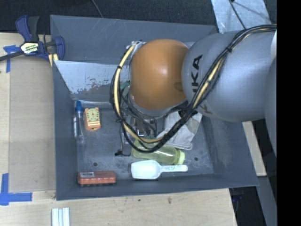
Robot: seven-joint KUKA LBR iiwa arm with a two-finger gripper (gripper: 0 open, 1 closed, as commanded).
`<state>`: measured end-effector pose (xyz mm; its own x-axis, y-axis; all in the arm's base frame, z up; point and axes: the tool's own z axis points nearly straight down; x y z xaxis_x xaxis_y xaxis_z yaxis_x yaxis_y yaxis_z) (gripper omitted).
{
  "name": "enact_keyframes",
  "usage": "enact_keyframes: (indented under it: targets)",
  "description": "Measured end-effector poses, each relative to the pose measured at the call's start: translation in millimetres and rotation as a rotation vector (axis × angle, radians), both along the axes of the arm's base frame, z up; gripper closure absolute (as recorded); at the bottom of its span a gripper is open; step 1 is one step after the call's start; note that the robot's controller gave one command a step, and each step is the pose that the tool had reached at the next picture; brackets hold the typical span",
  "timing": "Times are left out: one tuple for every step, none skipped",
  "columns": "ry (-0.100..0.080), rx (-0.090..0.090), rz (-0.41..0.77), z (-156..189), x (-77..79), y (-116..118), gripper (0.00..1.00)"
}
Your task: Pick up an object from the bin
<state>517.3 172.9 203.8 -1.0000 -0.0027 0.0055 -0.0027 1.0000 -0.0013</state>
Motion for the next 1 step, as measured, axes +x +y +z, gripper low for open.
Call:
enact_keyframes:
  targets:
    - [-0.008,0.002,-0.003,4.6,1.8,-0.7,0.00]
